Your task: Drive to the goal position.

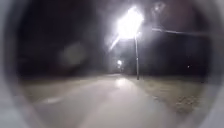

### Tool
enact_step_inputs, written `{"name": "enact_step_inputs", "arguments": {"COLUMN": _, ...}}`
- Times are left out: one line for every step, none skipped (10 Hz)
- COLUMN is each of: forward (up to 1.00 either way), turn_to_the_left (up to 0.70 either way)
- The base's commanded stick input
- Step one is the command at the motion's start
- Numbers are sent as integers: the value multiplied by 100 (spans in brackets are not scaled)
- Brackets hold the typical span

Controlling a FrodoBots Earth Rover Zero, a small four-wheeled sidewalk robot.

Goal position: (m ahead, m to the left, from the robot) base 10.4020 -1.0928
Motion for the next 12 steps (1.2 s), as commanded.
{"name": "enact_step_inputs", "arguments": {"forward": 100, "turn_to_the_left": 0}}
{"name": "enact_step_inputs", "arguments": {"forward": 100, "turn_to_the_left": 0}}
{"name": "enact_step_inputs", "arguments": {"forward": 100, "turn_to_the_left": 0}}
{"name": "enact_step_inputs", "arguments": {"forward": 100, "turn_to_the_left": 0}}
{"name": "enact_step_inputs", "arguments": {"forward": 100, "turn_to_the_left": 0}}
{"name": "enact_step_inputs", "arguments": {"forward": 100, "turn_to_the_left": 0}}
{"name": "enact_step_inputs", "arguments": {"forward": 100, "turn_to_the_left": 0}}
{"name": "enact_step_inputs", "arguments": {"forward": 100, "turn_to_the_left": 0}}
{"name": "enact_step_inputs", "arguments": {"forward": 100, "turn_to_the_left": 0}}
{"name": "enact_step_inputs", "arguments": {"forward": 100, "turn_to_the_left": 0}}
{"name": "enact_step_inputs", "arguments": {"forward": 100, "turn_to_the_left": 0}}
{"name": "enact_step_inputs", "arguments": {"forward": 100, "turn_to_the_left": 0}}
